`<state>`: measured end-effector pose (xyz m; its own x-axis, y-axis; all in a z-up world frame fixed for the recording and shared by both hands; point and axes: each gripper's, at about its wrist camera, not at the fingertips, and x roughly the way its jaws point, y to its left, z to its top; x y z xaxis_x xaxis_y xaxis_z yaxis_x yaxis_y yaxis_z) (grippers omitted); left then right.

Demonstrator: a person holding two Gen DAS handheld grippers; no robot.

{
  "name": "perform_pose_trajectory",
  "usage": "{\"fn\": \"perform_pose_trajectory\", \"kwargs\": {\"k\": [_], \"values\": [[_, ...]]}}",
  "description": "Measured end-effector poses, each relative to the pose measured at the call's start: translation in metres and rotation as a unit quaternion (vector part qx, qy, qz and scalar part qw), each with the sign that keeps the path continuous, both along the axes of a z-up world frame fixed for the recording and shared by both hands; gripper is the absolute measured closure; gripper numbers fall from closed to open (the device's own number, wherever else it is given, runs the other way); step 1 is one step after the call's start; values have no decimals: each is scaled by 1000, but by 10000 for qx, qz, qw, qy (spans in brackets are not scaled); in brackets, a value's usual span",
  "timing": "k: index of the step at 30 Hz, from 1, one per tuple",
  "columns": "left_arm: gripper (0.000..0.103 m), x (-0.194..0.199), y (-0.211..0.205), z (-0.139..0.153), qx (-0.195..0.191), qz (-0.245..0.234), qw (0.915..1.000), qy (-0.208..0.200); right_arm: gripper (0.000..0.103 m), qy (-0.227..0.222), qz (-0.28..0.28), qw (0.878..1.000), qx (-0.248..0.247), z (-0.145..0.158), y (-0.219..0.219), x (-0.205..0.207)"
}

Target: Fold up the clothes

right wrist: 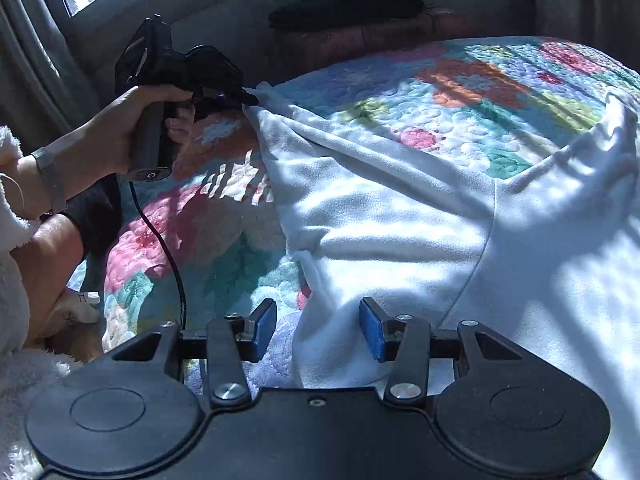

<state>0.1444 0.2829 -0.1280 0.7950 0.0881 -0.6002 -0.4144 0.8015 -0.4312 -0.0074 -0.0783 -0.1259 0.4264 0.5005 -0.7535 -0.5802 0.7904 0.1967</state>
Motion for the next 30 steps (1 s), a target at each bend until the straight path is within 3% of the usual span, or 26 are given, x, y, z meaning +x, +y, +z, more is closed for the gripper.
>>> {"fn": "perform_pose_trajectory", "kwargs": {"k": [3, 5, 9, 13, 15, 17, 19, 21, 23, 26, 30], "values": [[98, -3, -4, 27, 262, -136, 9963, -804, 50, -229, 86, 9983, -536, -16, 13, -5], [98, 5, -10, 37, 516, -220, 9940, -938, 48, -284, 63, 9986, -447, -21, 14, -5], [98, 25, -14, 21, 633, -132, 9973, -338, 50, -185, 189, 9993, -251, -23, 13, -1], [94, 31, 4, -14, 130, 217, 9979, 595, 48, -22, 378, 9992, -126, -27, 14, 0], [92, 27, 5, -16, 141, 261, 9979, 581, 45, 70, 329, 9994, 1, -28, 13, 2], [85, 23, -3, -8, 498, 154, 9964, 663, 41, 100, 334, 9994, 77, -27, 13, 1], [60, 17, -14, 0, 800, 109, 9942, 716, 41, 125, 319, 9993, 154, -24, 10, 0], [51, 2, -23, 10, 780, 113, 9948, 640, 42, 198, 290, 9990, 286, -19, 5, -1], [50, -10, -35, 23, 737, 65, 9955, 597, 43, 170, 253, 9985, 455, -7, -8, -1], [48, -25, -61, 51, 1116, -198, 9920, 556, 43, -70, -8, 9988, 489, 16, -30, 0], [36, -59, -120, 90, 1996, -900, 9747, 447, 40, -328, -618, 9947, 751, 52, -81, 0]]}}
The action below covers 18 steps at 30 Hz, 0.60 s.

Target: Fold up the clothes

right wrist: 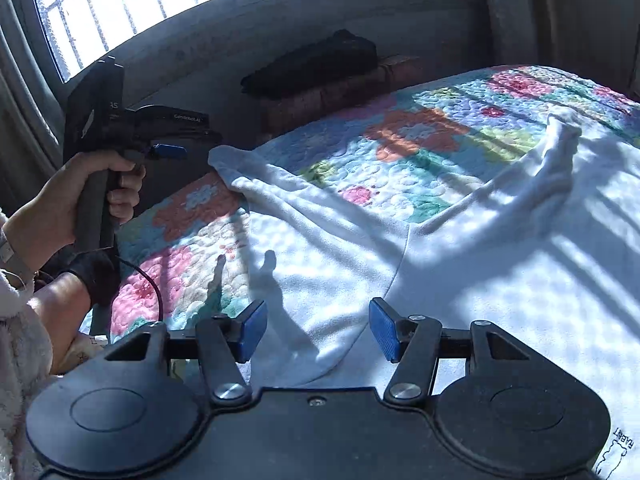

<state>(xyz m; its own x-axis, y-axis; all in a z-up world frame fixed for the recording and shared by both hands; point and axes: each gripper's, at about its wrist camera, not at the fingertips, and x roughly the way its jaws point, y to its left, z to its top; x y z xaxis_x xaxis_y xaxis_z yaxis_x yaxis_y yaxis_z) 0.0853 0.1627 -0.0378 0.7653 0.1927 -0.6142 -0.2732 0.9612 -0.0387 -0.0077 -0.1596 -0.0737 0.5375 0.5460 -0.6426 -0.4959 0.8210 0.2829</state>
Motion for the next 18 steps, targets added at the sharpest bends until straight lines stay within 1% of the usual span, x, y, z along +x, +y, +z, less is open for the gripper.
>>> {"fn": "perform_pose_trajectory", "kwargs": {"k": [2, 4, 7, 8, 9, 11, 12, 13, 14, 15, 18], "values": [[36, -16, -28, 14, 69, -474, 9988, -42, 40, -157, -306, 9994, -61, 19, -27, -4], [36, -29, -54, 30, 103, -891, 9959, -140, 40, -334, -532, 9975, -312, 39, -48, -9], [36, -46, -88, 64, 334, -1247, 9910, -355, 40, -838, -843, 9891, -872, 74, -81, -22], [36, -54, -99, 80, 453, -1296, 9893, -486, 40, -1065, -976, 9838, -1066, 92, -97, -29], [34, -63, -110, 98, 563, -1320, 9877, -617, 40, -1293, -1108, 9773, -1259, 111, -113, -35], [25, -77, -125, 127, 685, -1379, 9843, -864, 39, -1498, -1313, 9716, -1278, 140, -139, -45], [15, -85, -133, 145, 740, -1440, 9814, -1035, 39, -1625, -1360, 9693, -1244, 159, -157, -52], [9, -91, -139, 159, 774, -1532, 9784, -1156, 38, -1726, -1387, 9668, -1275, 172, -168, -57], [9, -96, -145, 171, 799, -1639, 9752, -1252, 34, -1782, -1418, 9646, -1330, 185, -179, -60], [9, -101, -151, 184, 792, -1718, 9723, -1373, 32, -1825, -1483, 9621, -1377, 196, -188, -63], [8, -114, -166, 218, 690, -1866, 9639, -1769, 30, -1960, -1763, 9541, -1420, 225, -207, -69]]}}
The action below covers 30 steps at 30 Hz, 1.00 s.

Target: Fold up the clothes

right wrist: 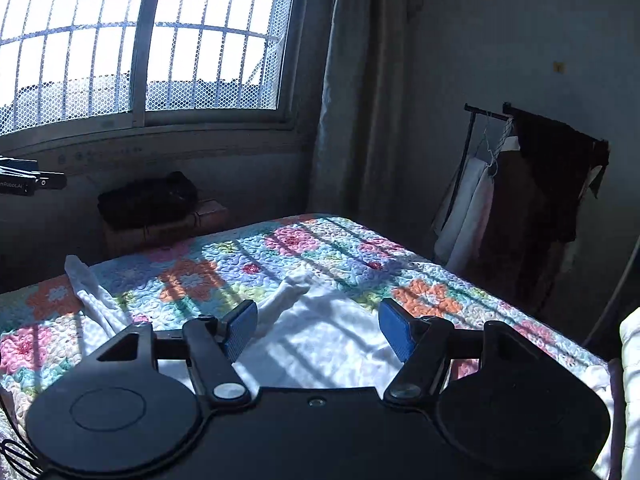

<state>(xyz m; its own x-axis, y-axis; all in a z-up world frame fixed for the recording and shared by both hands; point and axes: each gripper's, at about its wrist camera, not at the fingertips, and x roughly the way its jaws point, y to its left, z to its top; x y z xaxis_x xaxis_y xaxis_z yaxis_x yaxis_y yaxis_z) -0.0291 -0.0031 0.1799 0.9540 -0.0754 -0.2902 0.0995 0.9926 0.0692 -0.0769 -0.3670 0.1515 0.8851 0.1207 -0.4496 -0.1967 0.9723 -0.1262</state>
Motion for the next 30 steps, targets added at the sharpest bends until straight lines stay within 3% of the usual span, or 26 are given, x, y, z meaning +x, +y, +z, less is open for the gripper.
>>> {"fn": "perform_pose_trajectory", "kwargs": {"k": [5, 8, 12, 16, 22, 25, 27, 30], "values": [[9, -3, -21, 25, -548, -290, 9970, -469, 13, 37, -240, 9996, -155, 39, -13, 2], [9, 7, -44, 25, -97, -342, 9987, -371, 13, 365, -492, 9979, -216, 52, -18, 12], [9, 27, -66, 8, 178, -744, 9966, 316, 13, 1186, -769, 9899, -51, 47, -22, 34], [9, 27, -76, -20, 407, -862, 9944, 460, 13, 1888, -1017, 9764, -265, 19, -20, 51], [9, 18, -86, -62, 1088, -928, 9883, 533, 13, 1893, -1045, 9763, -115, -37, -38, 77], [8, 9, -86, -80, 1356, -1469, 9797, 146, 13, 2081, -1307, 9693, 27, -66, -53, 101], [7, 9, -89, -90, 1411, -1512, 9784, 18, 15, 2192, -1413, 9654, 72, -80, -63, 110], [7, 15, -85, -101, 1235, -1393, 9823, 217, 15, 2144, -1511, 9646, 255, -88, -75, 111]]}}
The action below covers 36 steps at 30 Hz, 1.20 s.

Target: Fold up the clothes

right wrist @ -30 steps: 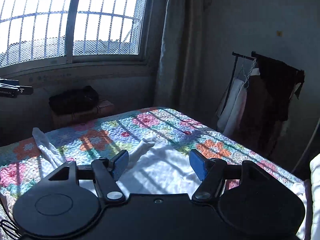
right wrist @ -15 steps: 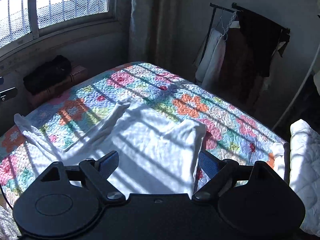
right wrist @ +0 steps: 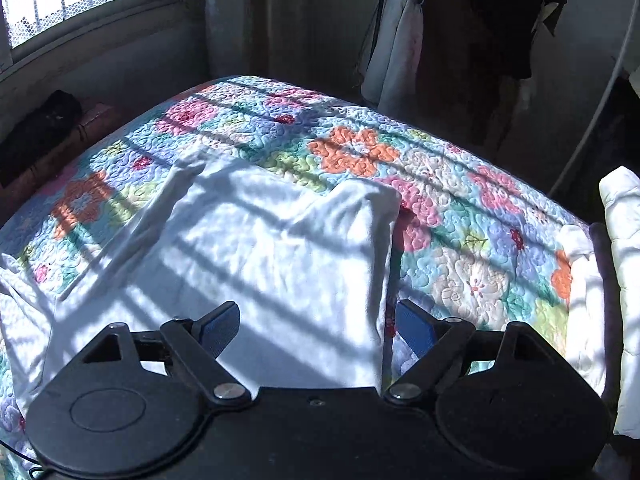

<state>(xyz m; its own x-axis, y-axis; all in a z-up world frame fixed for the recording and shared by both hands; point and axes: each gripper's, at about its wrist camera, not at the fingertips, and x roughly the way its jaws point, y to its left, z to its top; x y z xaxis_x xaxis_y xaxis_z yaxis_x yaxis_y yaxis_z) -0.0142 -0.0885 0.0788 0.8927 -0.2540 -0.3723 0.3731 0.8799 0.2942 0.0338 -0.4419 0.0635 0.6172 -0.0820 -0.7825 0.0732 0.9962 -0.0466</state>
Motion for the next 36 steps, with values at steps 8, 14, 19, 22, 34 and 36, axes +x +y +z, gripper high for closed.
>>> {"fn": "perform_pose_trajectory", "kwargs": {"k": [8, 14, 19, 22, 34, 36], "values": [[6, 0, 37, -48, 347, 83, 9990, 262, 15, 231, -155, 9996, -12, -46, -12, 40], [5, 40, 55, -73, -116, 196, 9962, 842, 15, 382, -295, 9985, 255, -92, -10, 80], [5, 93, 52, -96, -769, 285, 9851, 1513, 15, 498, -367, 9969, 486, -118, -9, 101], [6, 127, 38, -109, -1101, 280, 9760, 1857, 15, 539, -325, 9967, 519, -128, -14, 102], [17, 287, -82, -146, -1022, -98, 9706, 2176, 15, 89, -86, 9991, 409, -119, -77, 108], [20, 320, -106, -154, -781, -278, 9737, 2121, 21, 489, -41, 9983, 325, -136, -86, 115]]}}
